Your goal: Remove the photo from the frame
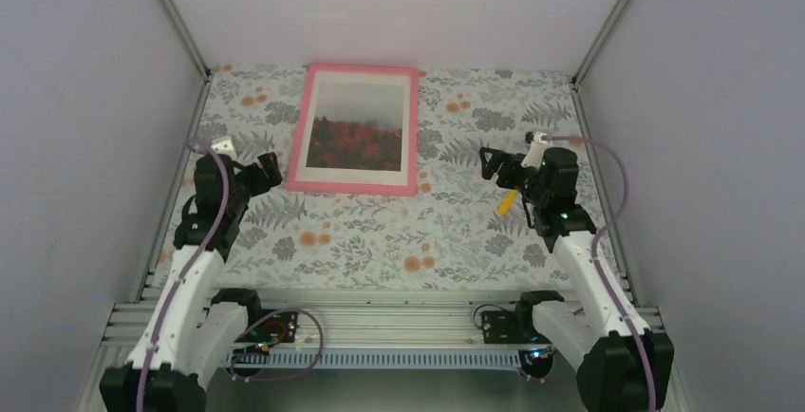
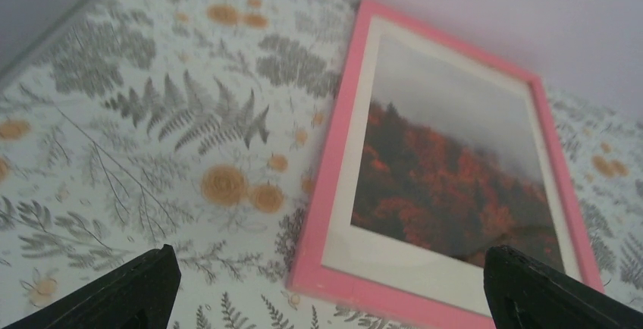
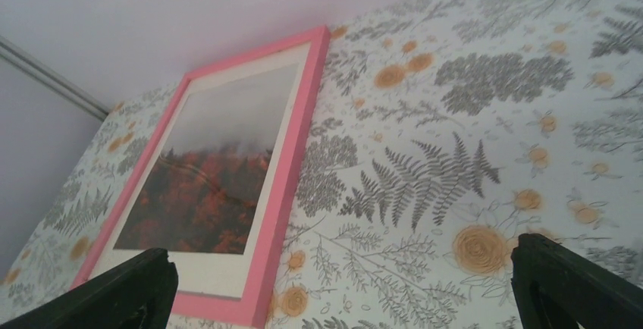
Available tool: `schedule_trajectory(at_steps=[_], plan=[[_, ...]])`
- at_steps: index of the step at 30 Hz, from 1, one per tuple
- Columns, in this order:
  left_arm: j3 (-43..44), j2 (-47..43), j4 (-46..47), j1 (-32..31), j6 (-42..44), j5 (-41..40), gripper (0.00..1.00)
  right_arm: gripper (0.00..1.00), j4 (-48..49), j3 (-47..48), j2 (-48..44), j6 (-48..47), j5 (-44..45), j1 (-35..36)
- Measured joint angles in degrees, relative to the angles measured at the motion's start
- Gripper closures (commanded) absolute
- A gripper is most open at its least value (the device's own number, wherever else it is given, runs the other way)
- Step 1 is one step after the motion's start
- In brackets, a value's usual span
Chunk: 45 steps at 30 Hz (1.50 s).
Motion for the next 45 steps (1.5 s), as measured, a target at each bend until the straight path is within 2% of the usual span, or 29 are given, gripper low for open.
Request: schedule_trajectory(at_steps=[6,10,17,23,33,43,45], plan=[[1.18,13.49,2.27,-0.07,-1.73,2.67,0.0,0.0,2.05,0.57,7.98,0.07,-1.51,5.97],[2.86,23.3,4.59,-0.13,-1.38,2.69,0.0,0.0,3.67,2.99,16.44,0.13,-2.29,10.38],[10.49,40.41,7.89,-0.17,2.19,2.69,0.0,0.0,7.63,7.93,30.64,0.79,-3.54,15.17],[15.67,50.45,9.57,-0.17,4.44,5.4,0.0,0.0,8.81,15.06,42.99,2.05,-5.05,17.07],[20.11,60.52,9.73,-0.17,6.6,8.94,0.0,0.03,10.8,23.23,56.89,4.44,-8.48,17.55],[19.82,60.46,10.45,-2.97,7.15,12.94,0.0,0.09,11.39,28.22,61.46,5.57,-12.09,19.06],[19.04,59.8,10.75,-4.2,7.13,13.31,0.0,0.13,11.63,27.89,61.44,5.81,-12.33,19.15]])
